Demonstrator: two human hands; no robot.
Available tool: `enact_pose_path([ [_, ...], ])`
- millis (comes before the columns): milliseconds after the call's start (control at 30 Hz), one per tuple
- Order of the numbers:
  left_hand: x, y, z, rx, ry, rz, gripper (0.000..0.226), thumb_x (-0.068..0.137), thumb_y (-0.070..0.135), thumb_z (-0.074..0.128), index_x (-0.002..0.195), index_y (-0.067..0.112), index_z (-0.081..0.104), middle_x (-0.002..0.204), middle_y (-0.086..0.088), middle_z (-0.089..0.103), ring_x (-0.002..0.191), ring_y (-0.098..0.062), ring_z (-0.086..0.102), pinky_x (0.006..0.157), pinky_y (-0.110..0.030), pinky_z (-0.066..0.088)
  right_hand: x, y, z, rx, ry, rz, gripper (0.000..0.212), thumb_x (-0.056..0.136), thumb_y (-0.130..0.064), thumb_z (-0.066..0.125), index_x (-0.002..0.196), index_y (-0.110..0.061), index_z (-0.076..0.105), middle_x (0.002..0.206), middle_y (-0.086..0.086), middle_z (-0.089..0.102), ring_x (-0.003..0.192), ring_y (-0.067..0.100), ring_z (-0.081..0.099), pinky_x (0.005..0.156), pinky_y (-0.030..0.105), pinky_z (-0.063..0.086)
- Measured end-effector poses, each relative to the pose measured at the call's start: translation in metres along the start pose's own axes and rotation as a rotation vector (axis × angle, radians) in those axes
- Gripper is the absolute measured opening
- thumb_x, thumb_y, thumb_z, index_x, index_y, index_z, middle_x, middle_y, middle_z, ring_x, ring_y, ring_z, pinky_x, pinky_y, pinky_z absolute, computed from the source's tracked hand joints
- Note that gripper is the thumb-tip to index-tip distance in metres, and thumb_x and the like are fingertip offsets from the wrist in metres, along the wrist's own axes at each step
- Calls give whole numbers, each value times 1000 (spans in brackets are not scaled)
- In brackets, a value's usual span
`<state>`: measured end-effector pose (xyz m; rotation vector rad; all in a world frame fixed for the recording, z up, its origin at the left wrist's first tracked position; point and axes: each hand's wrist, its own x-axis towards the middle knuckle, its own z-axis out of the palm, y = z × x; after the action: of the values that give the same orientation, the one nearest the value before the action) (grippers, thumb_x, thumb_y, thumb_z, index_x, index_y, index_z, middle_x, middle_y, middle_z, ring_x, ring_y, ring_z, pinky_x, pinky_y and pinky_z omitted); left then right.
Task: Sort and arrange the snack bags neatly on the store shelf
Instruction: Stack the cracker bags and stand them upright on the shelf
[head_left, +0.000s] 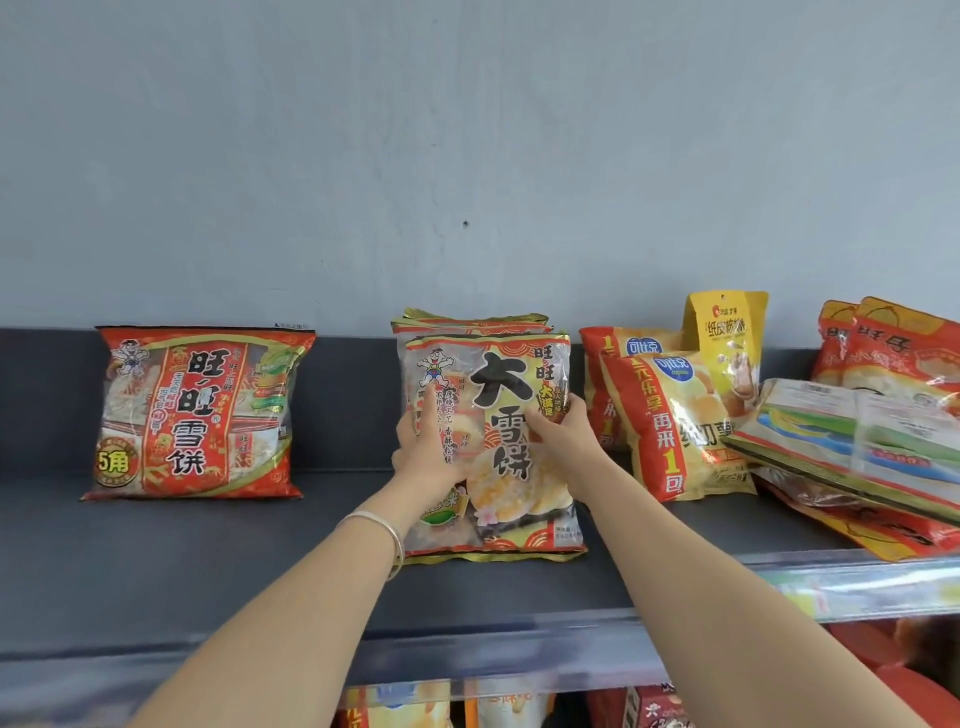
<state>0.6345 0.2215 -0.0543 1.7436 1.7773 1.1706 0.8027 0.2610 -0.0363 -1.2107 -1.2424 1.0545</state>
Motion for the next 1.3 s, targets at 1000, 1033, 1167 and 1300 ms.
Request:
enact_pose_path([
  [1000, -14, 127, 133, 216, 120, 458, 60, 89, 25, 60, 143, 22, 32, 143, -3, 34, 132, -20, 34, 106, -32, 32, -10, -25, -165, -1060, 246, -561, 45, 96, -27, 48, 139, -17, 42, 136, 10, 45, 121, 34, 47, 92, 41, 42],
  [1033, -14, 132, 142, 198, 116, 415, 62, 89, 26, 61, 143, 23, 30, 144, -2, 32, 132, -20, 35, 104, -34, 35, -7, -26, -177, -1060, 249, -547, 44, 96, -26, 47, 139, -17, 42, 134, 10, 45, 119, 34, 47, 90, 40, 43],
  [1167, -13, 147, 170, 162, 123, 309, 73, 87, 26, 64, 146, 27, 21, 147, -5, 25, 131, -24, 36, 104, -40, 39, 9, -25, -210, -1173, 197, -429, 43, 94, -24, 43, 137, -19, 41, 129, 13, 51, 116, 36, 50, 89, 43, 43],
  [1300, -7, 160, 186, 56, 104, 183, 92, 83, 28, 68, 148, 32, 3, 147, -7, 20, 131, -25, 37, 104, -42, 39, 16, -25, -222, -1190, 107, -341, 52, 93, -38, 38, 143, -26, 27, 123, 12, 61, 119, 34, 52, 101, 49, 32],
])
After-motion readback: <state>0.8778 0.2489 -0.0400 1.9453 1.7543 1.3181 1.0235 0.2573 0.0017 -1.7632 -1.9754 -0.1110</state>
